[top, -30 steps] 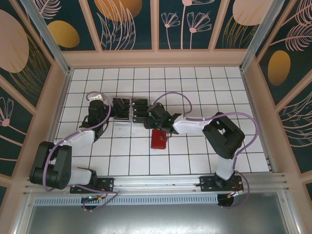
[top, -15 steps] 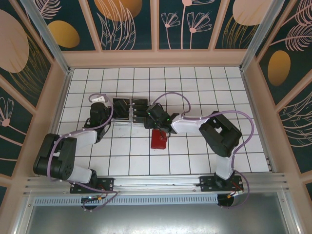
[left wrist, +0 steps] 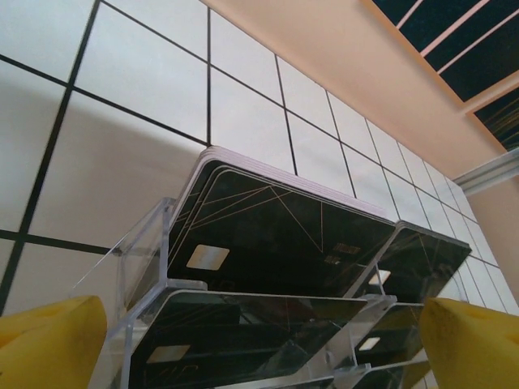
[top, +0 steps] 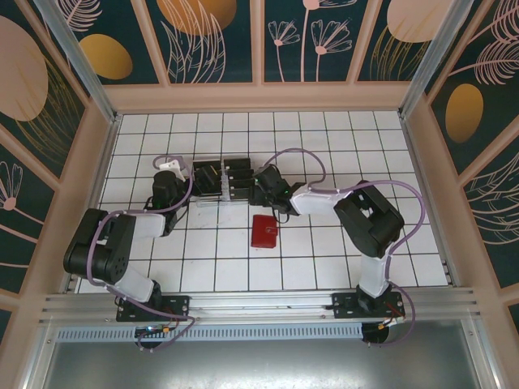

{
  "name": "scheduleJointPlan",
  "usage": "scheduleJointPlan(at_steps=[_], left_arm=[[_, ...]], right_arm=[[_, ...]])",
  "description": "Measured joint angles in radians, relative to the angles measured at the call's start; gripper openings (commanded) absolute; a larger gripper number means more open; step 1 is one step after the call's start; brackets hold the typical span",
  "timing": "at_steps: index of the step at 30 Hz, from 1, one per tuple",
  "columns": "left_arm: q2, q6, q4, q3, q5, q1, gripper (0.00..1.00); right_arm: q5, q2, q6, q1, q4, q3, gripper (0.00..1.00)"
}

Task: Put the credit cards into the card holder
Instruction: Move the storage box to the top-center of the table.

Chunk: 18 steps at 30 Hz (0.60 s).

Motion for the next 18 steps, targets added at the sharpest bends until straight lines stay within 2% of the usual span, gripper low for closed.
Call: scheduleJointPlan(at_steps=[7,18], left_arm=[[0.074,-0.004,0.012,0.066,-0.011,-0.074,0.99],[0.257,-0.030,0.014,0.275,-0.027,-0.212,0.99]], right_arm=[[0.008,-0.013,0.000,-0.078,0.008,-0.021,0.60],[0.027,-0.076,-0.024,-0.232,0.016,-0.100,0.60]])
